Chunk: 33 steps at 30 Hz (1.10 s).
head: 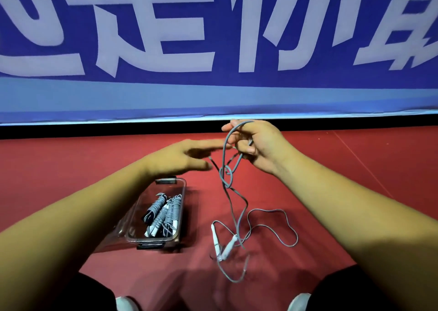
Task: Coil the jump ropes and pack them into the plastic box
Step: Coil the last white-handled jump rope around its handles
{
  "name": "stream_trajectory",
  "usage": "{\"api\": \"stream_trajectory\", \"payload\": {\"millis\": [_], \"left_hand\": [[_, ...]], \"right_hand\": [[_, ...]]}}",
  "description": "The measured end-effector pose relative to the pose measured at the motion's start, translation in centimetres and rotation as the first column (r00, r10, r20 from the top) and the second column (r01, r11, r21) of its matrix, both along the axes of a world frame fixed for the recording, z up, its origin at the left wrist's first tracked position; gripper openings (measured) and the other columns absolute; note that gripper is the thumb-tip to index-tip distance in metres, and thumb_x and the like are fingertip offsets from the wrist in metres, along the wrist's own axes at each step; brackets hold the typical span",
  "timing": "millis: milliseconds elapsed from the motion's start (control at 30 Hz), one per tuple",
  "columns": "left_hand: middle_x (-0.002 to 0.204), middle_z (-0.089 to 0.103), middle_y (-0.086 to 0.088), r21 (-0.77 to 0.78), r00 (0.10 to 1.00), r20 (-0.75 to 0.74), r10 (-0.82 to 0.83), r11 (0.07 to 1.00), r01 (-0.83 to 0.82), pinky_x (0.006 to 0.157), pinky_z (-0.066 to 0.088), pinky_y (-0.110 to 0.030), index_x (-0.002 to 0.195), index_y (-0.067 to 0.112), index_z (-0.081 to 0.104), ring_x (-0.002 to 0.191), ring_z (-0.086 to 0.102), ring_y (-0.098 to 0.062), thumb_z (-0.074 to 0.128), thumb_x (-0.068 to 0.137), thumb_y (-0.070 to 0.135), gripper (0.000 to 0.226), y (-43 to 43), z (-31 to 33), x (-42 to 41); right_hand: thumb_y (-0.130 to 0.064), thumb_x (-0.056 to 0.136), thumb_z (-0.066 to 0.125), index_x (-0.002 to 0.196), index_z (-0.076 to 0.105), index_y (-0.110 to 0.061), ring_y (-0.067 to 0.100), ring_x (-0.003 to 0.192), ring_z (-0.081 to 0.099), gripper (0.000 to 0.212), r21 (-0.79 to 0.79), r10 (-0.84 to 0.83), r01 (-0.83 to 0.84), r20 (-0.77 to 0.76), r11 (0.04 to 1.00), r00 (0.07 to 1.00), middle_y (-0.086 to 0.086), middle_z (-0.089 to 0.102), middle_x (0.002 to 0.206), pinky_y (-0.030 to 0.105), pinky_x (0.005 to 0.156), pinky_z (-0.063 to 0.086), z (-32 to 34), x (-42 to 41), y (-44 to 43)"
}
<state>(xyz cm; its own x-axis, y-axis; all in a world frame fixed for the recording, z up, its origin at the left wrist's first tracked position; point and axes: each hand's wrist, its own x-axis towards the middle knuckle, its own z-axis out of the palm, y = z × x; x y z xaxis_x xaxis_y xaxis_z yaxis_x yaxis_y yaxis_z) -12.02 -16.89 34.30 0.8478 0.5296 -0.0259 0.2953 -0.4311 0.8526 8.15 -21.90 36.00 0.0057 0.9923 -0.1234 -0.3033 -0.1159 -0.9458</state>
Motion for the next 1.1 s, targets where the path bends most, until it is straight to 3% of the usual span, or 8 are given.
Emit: {"api": "stream_trajectory", "payload": {"millis": [133, 267, 367, 433, 533, 700, 967, 1100], "left_hand": [[0.114, 0.070, -0.005, -0.065, 0.998, -0.022, -0.052, 0.997, 0.050, 0.095, 0.048, -0.023, 0.119, 0.002, 0.062, 0.103, 0.063, -0.009, 0.061, 0.092, -0.002, 0.027, -1.4, -1.4, 2.5], [0.076, 0.066, 0.006, -0.128, 0.946, 0.136, 0.293, 0.952, -0.277, 0.061, 0.053, -0.022, 0.100, 0.005, 0.067, 0.070, 0.062, -0.006, 0.063, 0.092, 0.003, 0.008, -1.0, -1.1, 3.1], [0.066, 0.059, -0.004, -0.319, 0.826, 0.238, 0.511, 0.844, -0.430, 0.049, 0.044, -0.020, 0.092, -0.004, 0.066, 0.056, 0.051, -0.012, 0.064, 0.093, 0.013, 0.018, -0.6, -0.8, 3.3], [0.064, 0.058, -0.008, -0.391, 0.786, 0.235, 0.572, 0.796, -0.462, 0.048, 0.041, -0.019, 0.092, -0.006, 0.065, 0.053, 0.047, -0.014, 0.062, 0.094, 0.013, 0.018, -0.6, -0.8, 3.4], [0.064, 0.056, -0.010, -0.465, 0.768, 0.196, 0.609, 0.748, -0.474, 0.051, 0.047, -0.018, 0.092, -0.006, 0.062, 0.057, 0.054, -0.015, 0.060, 0.094, 0.005, 0.012, -0.8, -0.9, 3.7], [0.071, 0.071, -0.011, -0.531, 0.799, 0.108, 0.591, 0.714, -0.456, 0.056, 0.055, -0.020, 0.079, 0.002, 0.061, 0.065, 0.071, -0.018, 0.053, 0.096, -0.002, 0.018, -1.1, -0.3, 4.0], [0.073, 0.070, 0.003, 0.538, 0.778, -0.090, 0.621, 0.688, -0.487, 0.064, 0.045, -0.025, 0.079, 0.016, 0.067, 0.069, 0.064, -0.017, 0.062, 0.084, 0.012, 0.008, 1.1, -0.5, 1.5], [0.074, 0.066, -0.003, 0.551, 0.745, -0.166, 0.646, 0.688, -0.473, 0.064, 0.041, -0.025, 0.082, 0.015, 0.064, 0.070, 0.063, -0.021, 0.061, 0.085, 0.010, 0.008, 2.6, -1.1, 0.4]], "right_hand": [[-0.009, 0.100, 0.040, 0.087, 0.062, -0.003, 0.006, 0.030, 0.036, 0.027, -0.049, -0.113, 0.110, -0.070, 0.993, 0.991, 0.005, 0.062, 0.053, 0.014, 0.032, 0.024, 0.7, 0.8, 0.2], [-0.002, 0.097, 0.044, 0.089, 0.057, -0.005, 0.012, 0.045, 0.061, 0.016, -0.035, -0.311, 0.309, -0.119, 0.950, 0.943, 0.007, 0.068, 0.061, 0.017, 0.040, 0.043, 0.1, 2.3, 0.5], [0.001, 0.090, 0.060, 0.100, 0.055, 0.002, 0.022, 0.071, 0.067, 0.011, 0.021, -0.369, 0.372, 0.172, 0.928, 0.913, 0.014, 0.064, 0.082, 0.029, 0.065, 0.058, -1.4, 3.1, 1.4], [-0.030, 0.089, 0.069, 0.101, 0.055, -0.004, 0.022, 0.079, 0.060, 0.032, 0.016, -0.305, 0.345, 0.507, 0.938, 0.806, 0.009, 0.055, 0.085, 0.035, 0.072, 0.056, -2.6, 3.0, 1.4], [-0.070, 0.091, 0.032, 0.097, 0.056, -0.008, 0.028, 0.077, 0.064, 0.067, -0.258, -0.021, 0.174, 0.506, 0.950, 0.862, 0.014, 0.061, 0.087, 0.032, 0.062, 0.054, -2.5, 1.2, 0.4], [-0.047, 0.097, 0.051, 0.085, 0.063, -0.015, 0.021, 0.065, 0.066, 0.036, -0.144, 0.083, 0.002, 0.577, 0.990, 0.813, 0.010, 0.067, 0.079, 0.030, 0.063, 0.053, -2.7, -0.9, -0.2], [-0.013, 0.091, 0.063, 0.075, 0.064, -0.006, 0.014, 0.054, 0.059, 0.017, -0.097, 0.012, 0.016, 0.278, 0.995, 0.961, 0.000, 0.057, 0.055, 0.023, 0.060, 0.052, -1.9, 0.4, 0.5], [-0.014, 0.095, 0.054, 0.083, 0.061, -0.006, 0.002, 0.037, 0.028, 0.016, -0.262, 0.271, -0.245, 0.071, 0.934, 0.960, -0.007, 0.030, 0.052, 0.016, 0.041, 0.032, -0.9, 1.8, 0.2]]}}
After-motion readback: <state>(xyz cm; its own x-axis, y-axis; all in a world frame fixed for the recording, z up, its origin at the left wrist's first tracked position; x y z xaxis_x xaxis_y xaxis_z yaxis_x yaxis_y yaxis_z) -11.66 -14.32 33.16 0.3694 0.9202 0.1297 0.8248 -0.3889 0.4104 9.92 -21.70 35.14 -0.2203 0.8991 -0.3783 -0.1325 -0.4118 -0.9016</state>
